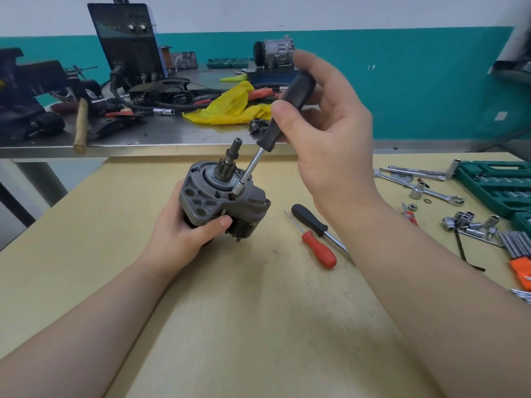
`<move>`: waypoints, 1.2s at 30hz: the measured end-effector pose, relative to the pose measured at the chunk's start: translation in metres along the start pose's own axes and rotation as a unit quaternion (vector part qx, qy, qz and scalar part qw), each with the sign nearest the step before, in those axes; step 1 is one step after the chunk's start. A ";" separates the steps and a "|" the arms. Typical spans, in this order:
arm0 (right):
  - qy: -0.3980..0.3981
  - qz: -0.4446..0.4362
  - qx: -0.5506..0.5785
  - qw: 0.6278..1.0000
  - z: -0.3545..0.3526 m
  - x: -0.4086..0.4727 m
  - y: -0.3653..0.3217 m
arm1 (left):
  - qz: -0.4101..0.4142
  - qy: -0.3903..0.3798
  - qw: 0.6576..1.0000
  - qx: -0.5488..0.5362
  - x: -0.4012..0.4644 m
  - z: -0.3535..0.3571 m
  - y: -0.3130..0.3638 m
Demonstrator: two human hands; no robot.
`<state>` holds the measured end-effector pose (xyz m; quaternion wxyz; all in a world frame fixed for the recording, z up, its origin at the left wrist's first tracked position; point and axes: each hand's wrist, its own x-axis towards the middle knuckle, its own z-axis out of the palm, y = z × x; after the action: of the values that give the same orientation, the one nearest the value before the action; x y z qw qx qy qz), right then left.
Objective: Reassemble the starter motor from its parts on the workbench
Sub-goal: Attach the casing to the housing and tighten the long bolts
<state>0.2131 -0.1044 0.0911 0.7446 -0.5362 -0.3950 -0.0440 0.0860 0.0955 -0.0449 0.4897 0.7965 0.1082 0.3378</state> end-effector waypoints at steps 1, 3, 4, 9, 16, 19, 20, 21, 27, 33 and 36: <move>0.011 0.006 0.002 1.000 0.000 0.000 0.001 | 0.001 0.000 1.000 0.000 0.000 0.000 0.000; 0.017 0.021 0.023 0.999 0.000 0.000 0.002 | 0.003 0.000 1.000 -0.003 0.000 0.000 0.001; 0.011 0.026 0.032 0.999 0.000 0.000 0.002 | 0.004 0.000 1.000 -0.006 0.001 0.000 0.001; 0.000 -0.007 -0.003 1.000 0.000 -0.001 0.001 | 0.004 0.001 1.000 -0.003 0.001 0.000 0.001; -0.015 0.033 0.043 0.998 0.000 -0.004 0.001 | 0.002 0.000 1.000 -0.018 0.000 0.000 0.000; 0.009 0.014 -0.002 1.000 0.001 -0.003 -0.003 | 0.001 0.003 1.000 -0.020 0.000 0.000 0.000; 0.020 0.011 -0.015 1.000 0.000 -0.003 -0.002 | 0.002 0.004 1.000 -0.020 0.000 0.001 0.000; 0.028 0.015 -0.017 0.999 0.000 -0.003 -0.001 | 0.003 0.005 1.000 -0.020 0.000 0.001 0.000; -0.067 0.076 0.067 0.993 -0.003 0.002 -0.006 | 0.001 0.009 1.000 -0.016 -0.001 0.001 -0.001; -0.025 0.016 -0.018 0.999 -0.005 -0.001 -0.004 | 0.001 0.008 1.000 -0.016 0.000 -0.001 -0.003; -0.046 0.049 -0.006 0.998 -0.006 0.003 -0.005 | 0.002 0.008 1.000 -0.015 0.000 -0.001 -0.003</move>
<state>0.2154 -0.1106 0.0960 0.7235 -0.5609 -0.4020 0.0148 0.0857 0.0976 -0.0478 0.5000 0.7866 0.1052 0.3466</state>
